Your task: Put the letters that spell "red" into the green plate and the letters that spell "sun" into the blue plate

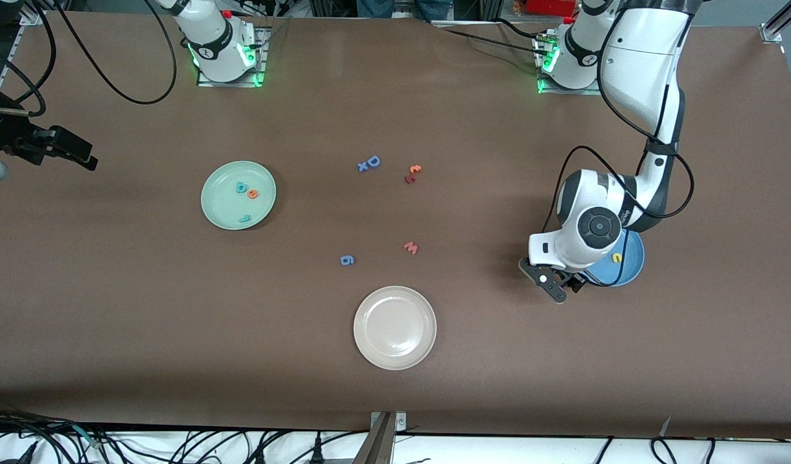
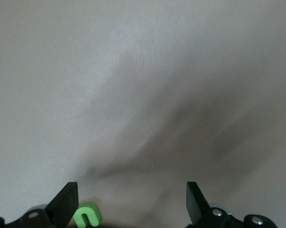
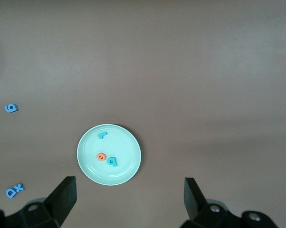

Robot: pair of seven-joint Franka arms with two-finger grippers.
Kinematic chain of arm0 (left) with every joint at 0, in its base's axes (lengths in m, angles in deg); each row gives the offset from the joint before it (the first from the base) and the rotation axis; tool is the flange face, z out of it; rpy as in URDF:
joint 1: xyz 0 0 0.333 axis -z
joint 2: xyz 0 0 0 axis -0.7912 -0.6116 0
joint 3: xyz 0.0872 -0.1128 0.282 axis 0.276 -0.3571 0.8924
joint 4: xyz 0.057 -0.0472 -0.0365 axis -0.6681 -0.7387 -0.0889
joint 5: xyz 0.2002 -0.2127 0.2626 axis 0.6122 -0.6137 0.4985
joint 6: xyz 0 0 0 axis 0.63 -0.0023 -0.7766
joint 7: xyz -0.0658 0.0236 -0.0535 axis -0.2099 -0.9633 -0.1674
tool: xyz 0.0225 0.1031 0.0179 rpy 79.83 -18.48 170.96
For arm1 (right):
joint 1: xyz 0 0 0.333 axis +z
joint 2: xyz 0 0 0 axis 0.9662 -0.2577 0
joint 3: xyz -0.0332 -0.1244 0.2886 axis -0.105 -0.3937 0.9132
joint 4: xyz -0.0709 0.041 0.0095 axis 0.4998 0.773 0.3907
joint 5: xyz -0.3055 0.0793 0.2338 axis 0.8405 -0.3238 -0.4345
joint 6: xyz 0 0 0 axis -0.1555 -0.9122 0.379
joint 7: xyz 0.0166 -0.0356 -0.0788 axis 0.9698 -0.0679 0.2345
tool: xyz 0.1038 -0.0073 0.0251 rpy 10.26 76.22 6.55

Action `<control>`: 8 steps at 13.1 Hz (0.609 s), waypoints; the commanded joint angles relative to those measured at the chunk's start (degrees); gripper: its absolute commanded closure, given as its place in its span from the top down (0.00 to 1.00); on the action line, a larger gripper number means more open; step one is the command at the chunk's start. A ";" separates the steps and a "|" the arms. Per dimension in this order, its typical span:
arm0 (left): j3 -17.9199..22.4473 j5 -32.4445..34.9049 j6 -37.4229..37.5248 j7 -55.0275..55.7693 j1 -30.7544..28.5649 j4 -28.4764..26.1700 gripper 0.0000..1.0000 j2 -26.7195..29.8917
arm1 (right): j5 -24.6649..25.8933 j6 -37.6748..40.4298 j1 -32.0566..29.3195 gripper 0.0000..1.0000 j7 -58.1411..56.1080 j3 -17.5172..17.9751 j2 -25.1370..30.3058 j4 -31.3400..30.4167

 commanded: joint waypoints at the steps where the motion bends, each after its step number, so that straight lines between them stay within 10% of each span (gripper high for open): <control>1: 0.44 1.45 -0.53 -5.40 -2.26 -0.91 1.00 0.51 | -0.79 0.53 -0.28 1.00 -0.49 0.15 -0.24 0.85; 8: 0.44 -0.20 -1.14 -6.21 -4.47 -1.00 1.00 -1.69 | -0.79 0.53 -0.28 1.00 -0.49 0.15 -0.24 0.85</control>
